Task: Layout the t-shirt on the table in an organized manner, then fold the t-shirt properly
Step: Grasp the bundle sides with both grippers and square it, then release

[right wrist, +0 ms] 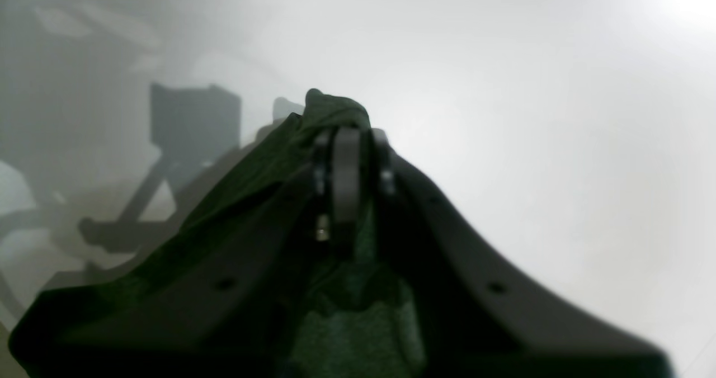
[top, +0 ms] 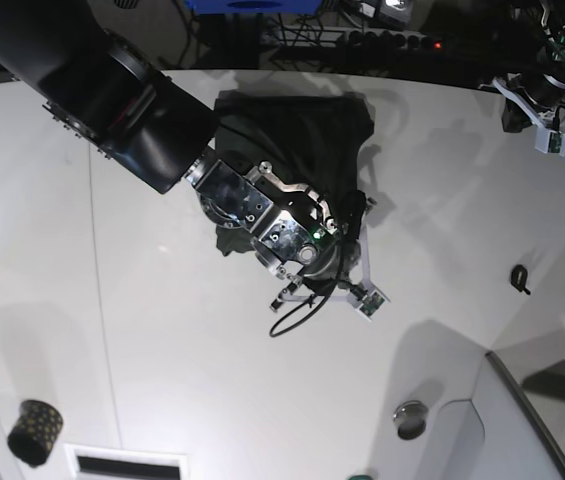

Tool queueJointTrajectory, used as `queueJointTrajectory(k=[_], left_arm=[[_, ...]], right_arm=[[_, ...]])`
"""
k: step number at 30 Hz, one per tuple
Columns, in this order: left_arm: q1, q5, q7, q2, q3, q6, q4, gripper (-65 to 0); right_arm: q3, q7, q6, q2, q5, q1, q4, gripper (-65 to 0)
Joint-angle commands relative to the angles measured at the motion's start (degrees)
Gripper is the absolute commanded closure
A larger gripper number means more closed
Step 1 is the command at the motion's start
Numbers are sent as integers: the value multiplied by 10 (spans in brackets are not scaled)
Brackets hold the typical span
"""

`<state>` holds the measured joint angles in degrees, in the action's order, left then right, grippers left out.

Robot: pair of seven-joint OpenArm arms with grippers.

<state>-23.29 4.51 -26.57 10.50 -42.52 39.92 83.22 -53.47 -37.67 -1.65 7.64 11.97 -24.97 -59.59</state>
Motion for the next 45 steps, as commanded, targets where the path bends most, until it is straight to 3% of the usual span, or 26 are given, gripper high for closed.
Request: queueJointTrajectory(k=[1,6,8,11,13,14,16,17,19,23,28,33,36,39,45], left_arm=[[-1,4,9,8,-2,1,8,0],[-1,4,9,8,-2,1,3,0],[1,4,9,9,-4,1,-8,0],[9,4,9,9,-7,1,-16,0],[7,7,9,9,-6,1,-17,0],[8,7,9,9,-4,1,-17,0],[10,7,9,2,-2,1,-5,0],[12,7,9,-11,-1,1,12,0],[16,7,9,-37,20,1,62,0],[45,8,2,-75,100,1,162,0],[123,4,1,-105,223,1,148,0],[186,7,5,-107,336,-2,69,0],[222,5,8,-107,373,-29,-4,0],[241,3,9,-104,385,-52,-70,0],[209,3,60,-66,384,-54,-97,0]], right_arm=[[2,9,-1,8,6,-16,-8,-128],[2,5,1,8,72,-16,-16,-303],[3,4,1,3,74,-15,-47,-320],[26,-4,-18,-52,75,7,-129,-318],[79,-4,-51,-80,74,48,-186,-290],[106,-4,-60,-92,74,66,-205,-228],[155,-2,-60,-113,74,102,-229,-47],[177,-1,-60,-120,74,121,-235,0],[206,0,-60,-135,74,147,-245,-26],[215,1,-60,-154,74,182,-270,-5],[220,1,-60,-156,74,208,-280,-6],[220,1,-60,-156,73,223,-285,-6],[220,1,-60,-156,73,234,-301,-6],[220,1,-60,-156,73,243,-323,-6],[220,1,-60,-156,73,245,-306,-6]])
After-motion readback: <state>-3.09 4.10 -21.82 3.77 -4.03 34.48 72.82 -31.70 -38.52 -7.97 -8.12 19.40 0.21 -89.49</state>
